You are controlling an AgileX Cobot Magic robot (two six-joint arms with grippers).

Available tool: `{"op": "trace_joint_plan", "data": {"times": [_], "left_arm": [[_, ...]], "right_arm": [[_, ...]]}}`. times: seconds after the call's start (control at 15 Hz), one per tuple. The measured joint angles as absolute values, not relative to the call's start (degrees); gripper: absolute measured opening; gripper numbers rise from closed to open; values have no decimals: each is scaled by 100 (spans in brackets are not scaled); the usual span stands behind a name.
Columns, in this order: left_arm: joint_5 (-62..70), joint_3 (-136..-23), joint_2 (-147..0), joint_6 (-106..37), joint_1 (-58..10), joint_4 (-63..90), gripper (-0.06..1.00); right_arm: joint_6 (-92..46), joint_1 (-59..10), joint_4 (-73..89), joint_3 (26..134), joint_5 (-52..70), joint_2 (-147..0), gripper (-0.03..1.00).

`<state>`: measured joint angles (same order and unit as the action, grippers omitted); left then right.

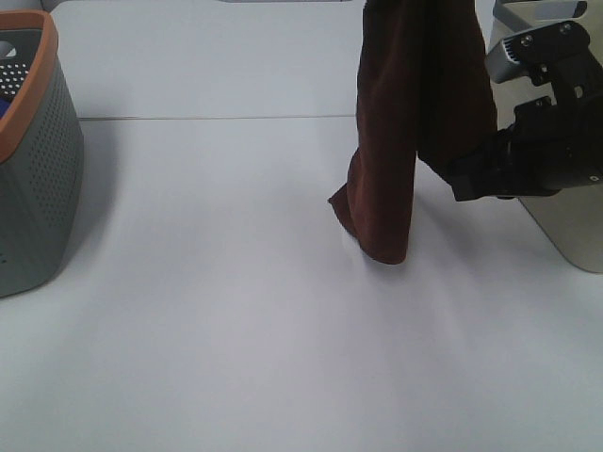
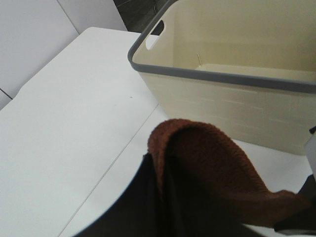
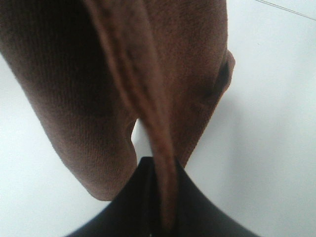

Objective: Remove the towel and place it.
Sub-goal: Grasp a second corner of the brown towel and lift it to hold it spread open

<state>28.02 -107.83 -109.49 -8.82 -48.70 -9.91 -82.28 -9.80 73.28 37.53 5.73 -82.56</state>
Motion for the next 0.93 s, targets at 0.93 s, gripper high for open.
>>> {"op": "trace_joint_plan", "data": {"times": [0.93], "left_arm": [[4704,-10783,-10365,-2716,-4870,-2166,1]], "right_arm": [[-8228,-980,4624,4544,877,-6509,0]]}}
